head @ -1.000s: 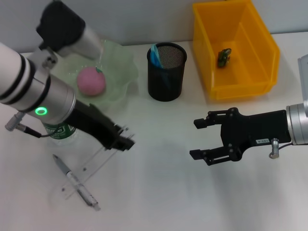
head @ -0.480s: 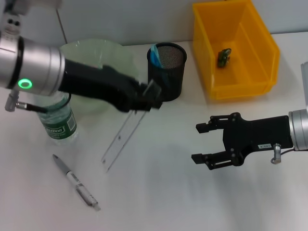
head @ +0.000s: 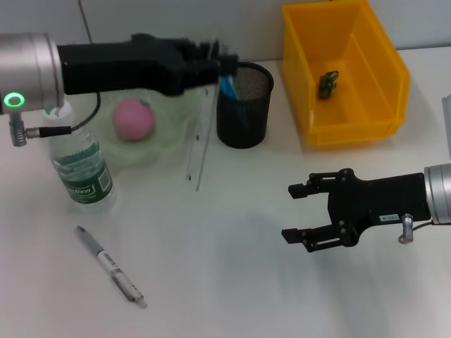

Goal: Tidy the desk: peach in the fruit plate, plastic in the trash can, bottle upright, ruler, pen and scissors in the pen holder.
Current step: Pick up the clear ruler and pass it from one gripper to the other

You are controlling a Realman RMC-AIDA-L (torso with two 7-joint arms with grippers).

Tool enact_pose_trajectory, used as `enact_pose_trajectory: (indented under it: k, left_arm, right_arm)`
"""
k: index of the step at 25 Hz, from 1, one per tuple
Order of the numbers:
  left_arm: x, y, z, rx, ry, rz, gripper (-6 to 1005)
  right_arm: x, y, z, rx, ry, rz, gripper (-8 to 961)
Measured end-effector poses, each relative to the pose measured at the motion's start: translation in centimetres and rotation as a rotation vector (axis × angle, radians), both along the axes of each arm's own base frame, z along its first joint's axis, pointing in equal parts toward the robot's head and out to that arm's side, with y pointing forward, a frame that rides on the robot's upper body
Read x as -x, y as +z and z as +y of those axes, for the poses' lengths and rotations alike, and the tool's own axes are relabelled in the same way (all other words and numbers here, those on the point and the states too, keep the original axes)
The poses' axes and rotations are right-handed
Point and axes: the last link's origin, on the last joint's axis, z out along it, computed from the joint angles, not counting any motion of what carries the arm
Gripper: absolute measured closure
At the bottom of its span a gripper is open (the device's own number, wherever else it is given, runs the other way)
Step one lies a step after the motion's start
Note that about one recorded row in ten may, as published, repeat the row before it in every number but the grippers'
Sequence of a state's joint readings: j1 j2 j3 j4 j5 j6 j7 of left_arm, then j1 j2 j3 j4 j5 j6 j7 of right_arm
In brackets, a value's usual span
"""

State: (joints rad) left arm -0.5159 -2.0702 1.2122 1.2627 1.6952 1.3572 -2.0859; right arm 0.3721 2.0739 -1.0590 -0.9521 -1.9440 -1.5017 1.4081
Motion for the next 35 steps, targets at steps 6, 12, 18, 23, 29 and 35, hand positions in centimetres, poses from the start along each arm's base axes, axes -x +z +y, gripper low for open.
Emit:
enact_pose_trajectory:
  k: [6,12,18,23,29,35]
  left_arm:
    - [2.4,0.3,0.8,-0.024,0.080,-0.218,602]
    - [4.3,-0.2,0.8,-0.058,0.114,-0.368,602]
    - [5.3,-1.2,0.3,-0.107,0.099,-0.473,602]
    - [5.8,-2.6,-0.2,-0.195,0.061,-0.533,602]
    - [5.5,-4.1,-1.1,-0.316,-0.011,-0.566,602]
    - [5.5,-5.2,-2.4,-0.455,-0.074,-0.560,602]
  right_arm:
    - [-0.1,0.0,0.0,-0.001,-0.002,-0.004,162]
    - [-0.1,-0.1,0.0,0.000,-0.002,-0.006,162]
    - [0.0,0.1,0.2,-0.009,0.000,-0.006,162]
    - [0.1,0.1,0.3,-0.015,0.009,-0.001,162]
    - [0.5,0.1,0.7,-0.036,0.018,0.016,161]
    - [0.9,0.3,1.1,-0.065,0.019,0.037,162]
